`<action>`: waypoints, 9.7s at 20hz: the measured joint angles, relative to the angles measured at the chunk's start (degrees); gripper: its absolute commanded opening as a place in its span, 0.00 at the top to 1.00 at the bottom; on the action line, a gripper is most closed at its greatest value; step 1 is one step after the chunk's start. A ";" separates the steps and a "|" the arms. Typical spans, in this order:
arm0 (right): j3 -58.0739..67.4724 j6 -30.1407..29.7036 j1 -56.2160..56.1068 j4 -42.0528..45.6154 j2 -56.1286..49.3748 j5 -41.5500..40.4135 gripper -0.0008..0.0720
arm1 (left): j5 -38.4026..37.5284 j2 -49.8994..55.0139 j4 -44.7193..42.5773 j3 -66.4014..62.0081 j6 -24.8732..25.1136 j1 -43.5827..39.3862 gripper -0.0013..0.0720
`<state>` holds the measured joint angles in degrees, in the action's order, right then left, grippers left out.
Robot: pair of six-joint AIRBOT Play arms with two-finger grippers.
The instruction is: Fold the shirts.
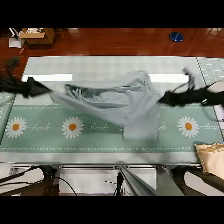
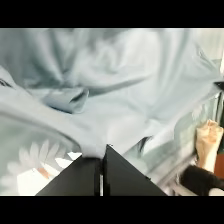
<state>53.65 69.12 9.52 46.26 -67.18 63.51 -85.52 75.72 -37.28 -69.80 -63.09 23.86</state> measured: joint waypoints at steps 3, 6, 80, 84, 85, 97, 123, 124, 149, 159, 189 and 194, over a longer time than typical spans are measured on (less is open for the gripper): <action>13.31 -0.57 0.85 0.68 9.77 0.63 0.95 | 0.55 -7.85 3.17 -12.52 0.48 0.00 0.96; 28.02 2.05 1.27 6.47 17.79 -2.67 0.95 | 5.62 -17.38 4.81 -23.56 0.79 0.00 0.96; 33.44 18.32 -2.82 30.42 -28.44 12.96 0.72 | 16.44 15.54 -28.17 -4.13 -13.42 -14.08 0.91; 33.92 15.54 -2.43 32.33 -28.26 16.20 0.46 | 13.42 15.89 -29.64 -5.79 -13.49 -12.39 0.50; 34.38 14.27 -2.21 34.03 -27.98 18.14 0.46 | 11.74 15.47 -30.10 -6.69 -13.46 -11.08 0.50; 15.61 6.62 14.01 29.11 -14.19 22.69 0.39 | 0.04 -2.43 -28.24 24.28 -7.74 8.00 0.22; -17.88 3.21 25.00 20.26 6.05 13.14 0.33 | 12.90 -4.26 -17.94 40.52 -4.46 -3.93 0.96; -20.46 2.67 25.16 18.78 7.43 12.11 0.33 | 12.66 -4.24 -17.92 40.52 -4.33 -3.93 0.96; -24.87 3.21 9.22 8.24 10.82 1.53 0.95 | 8.13 -6.23 -14.80 35.39 -0.74 -3.37 0.96; 0.33 4.02 1.22 1.42 1.27 -16.26 0.95 | 15.93 -9.94 -8.83 18.10 -5.84 -3.34 0.96; 14.36 8.20 10.99 19.45 -19.34 -12.28 0.17 | 15.41 17.03 -6.84 -1.07 -0.70 2.21 0.16; 14.36 1.38 15.82 1.66 -27.32 -1.68 0.17 | 12.17 17.03 -7.26 -1.49 -0.72 0.85 0.16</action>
<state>68.01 70.50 25.34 47.92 -94.50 61.82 -73.34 92.75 -44.53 -71.29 -63.81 24.71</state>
